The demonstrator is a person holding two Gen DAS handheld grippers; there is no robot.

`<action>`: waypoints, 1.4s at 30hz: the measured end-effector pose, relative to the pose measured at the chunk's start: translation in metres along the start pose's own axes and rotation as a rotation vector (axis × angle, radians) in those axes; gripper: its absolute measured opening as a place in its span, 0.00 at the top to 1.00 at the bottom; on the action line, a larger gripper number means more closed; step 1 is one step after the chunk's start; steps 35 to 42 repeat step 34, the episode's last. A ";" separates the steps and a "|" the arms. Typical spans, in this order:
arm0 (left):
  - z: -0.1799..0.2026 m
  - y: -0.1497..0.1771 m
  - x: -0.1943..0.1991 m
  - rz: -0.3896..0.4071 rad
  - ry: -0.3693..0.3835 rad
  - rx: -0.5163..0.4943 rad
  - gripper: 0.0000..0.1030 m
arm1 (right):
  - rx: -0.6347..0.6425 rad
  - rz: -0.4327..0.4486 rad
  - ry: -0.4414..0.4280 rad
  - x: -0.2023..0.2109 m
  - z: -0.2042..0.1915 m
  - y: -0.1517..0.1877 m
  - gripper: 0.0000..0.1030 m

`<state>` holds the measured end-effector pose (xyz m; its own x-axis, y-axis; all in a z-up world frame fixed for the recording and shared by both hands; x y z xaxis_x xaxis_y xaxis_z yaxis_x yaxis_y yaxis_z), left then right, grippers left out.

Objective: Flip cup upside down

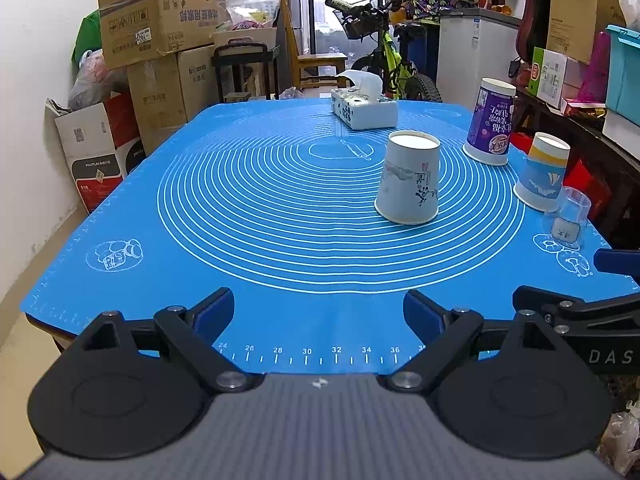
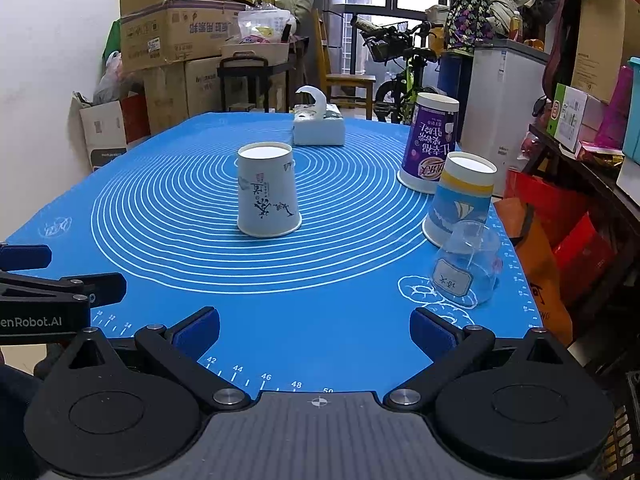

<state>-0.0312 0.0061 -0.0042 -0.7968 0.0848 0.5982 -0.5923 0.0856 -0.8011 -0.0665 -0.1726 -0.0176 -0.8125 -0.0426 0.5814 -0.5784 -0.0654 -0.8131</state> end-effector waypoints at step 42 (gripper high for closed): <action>-0.006 0.001 -0.006 -0.028 0.019 0.029 0.12 | 0.008 -0.014 0.006 -0.003 0.000 -0.002 0.02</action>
Point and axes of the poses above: each gripper's, at about its wrist camera, not at the fingertips, and x roughly against the way its jaws point, z to its right, y to its underside, the point moved 3 cm from there along -x, roughly the way its jaws point, and after that the axes turned 3 degrees about y, right-handed, at the moved point
